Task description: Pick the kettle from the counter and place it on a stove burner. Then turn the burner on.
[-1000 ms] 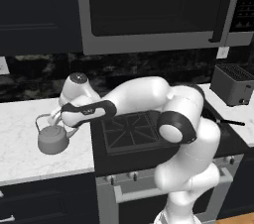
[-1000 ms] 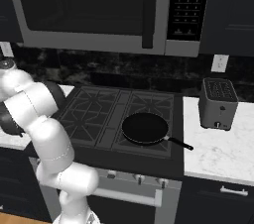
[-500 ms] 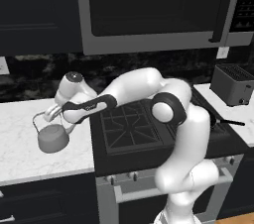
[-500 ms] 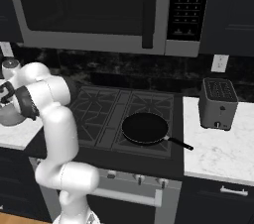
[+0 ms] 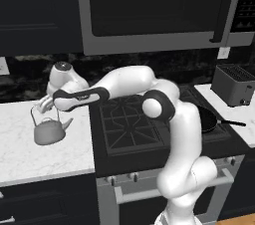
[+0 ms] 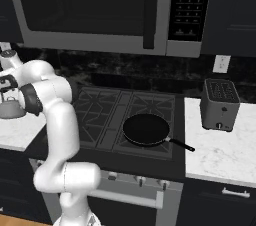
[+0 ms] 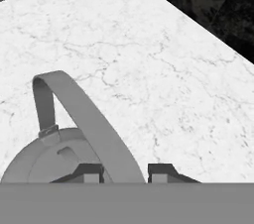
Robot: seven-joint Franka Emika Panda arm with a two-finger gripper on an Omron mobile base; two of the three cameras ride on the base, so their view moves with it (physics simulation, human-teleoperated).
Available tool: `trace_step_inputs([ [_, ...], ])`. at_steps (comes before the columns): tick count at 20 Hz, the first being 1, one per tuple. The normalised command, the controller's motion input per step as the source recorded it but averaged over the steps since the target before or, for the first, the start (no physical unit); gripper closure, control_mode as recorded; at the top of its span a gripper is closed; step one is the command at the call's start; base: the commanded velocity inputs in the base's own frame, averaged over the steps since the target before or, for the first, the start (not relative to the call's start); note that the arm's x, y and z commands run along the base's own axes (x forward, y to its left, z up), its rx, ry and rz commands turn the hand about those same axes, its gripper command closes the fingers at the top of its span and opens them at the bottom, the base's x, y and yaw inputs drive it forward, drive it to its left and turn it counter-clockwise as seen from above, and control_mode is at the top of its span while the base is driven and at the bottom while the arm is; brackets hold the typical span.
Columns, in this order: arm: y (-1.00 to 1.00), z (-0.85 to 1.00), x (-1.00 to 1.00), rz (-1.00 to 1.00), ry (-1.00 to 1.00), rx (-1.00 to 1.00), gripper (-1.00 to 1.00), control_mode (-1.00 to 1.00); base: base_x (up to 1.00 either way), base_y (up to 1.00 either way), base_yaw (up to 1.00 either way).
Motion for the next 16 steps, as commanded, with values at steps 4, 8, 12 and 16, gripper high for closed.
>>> trace_step_inputs([
  [4,0.0,-0.04,-0.01,0.0,0.0,0.0,1.0,-1.0,0.0,0.0,0.0],
  [8,-0.14,-0.1,-0.21,0.0,-0.01,0.0,1.0,-1.0,0.0,0.0,0.0],
  [12,-0.34,-0.06,-0.51,0.0,-0.08,0.0,1.0,-1.0,0.0,0.0,0.0],
  [16,-0.4,0.0,-0.58,0.0,-0.15,0.0,1.0,-1.0,0.0,0.0,0.0],
])
